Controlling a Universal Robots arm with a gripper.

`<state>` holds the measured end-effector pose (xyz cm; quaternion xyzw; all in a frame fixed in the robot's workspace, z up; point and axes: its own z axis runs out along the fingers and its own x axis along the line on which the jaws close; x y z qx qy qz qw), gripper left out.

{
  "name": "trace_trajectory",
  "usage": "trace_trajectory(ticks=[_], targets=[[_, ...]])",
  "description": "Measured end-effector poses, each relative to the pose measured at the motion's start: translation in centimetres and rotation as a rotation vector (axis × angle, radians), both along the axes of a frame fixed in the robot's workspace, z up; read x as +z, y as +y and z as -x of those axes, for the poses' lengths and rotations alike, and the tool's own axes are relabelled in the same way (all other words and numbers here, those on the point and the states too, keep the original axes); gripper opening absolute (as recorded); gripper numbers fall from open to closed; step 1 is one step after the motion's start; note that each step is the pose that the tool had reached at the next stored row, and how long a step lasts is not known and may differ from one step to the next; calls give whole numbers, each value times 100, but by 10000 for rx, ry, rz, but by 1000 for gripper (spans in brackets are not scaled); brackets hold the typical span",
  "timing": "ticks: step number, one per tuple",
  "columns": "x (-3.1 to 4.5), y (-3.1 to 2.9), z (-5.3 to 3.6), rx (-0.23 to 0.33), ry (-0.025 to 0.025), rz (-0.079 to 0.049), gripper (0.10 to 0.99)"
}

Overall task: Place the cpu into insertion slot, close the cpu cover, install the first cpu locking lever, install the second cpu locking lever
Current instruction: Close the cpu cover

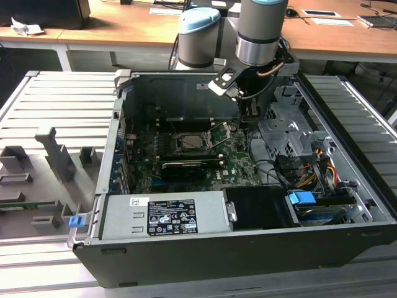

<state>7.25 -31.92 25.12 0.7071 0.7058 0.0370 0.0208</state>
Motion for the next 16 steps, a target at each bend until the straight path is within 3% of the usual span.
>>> trace_trajectory(ticks=[2, 3, 4, 6, 7, 10, 16], targets=[[-5, -4, 19, 14, 27, 11, 106], [-5, -4, 26, 16, 87, 14, 106], [-6, -4, 29, 16, 207, 15, 106], [-15, 0, 30, 14, 376, 42, 106], [-20, 0, 31, 14, 417, 62, 106], [-33, 0, 73, 25, 468, 92, 106], [-40, 0, 148, 39, 469, 89, 106]])
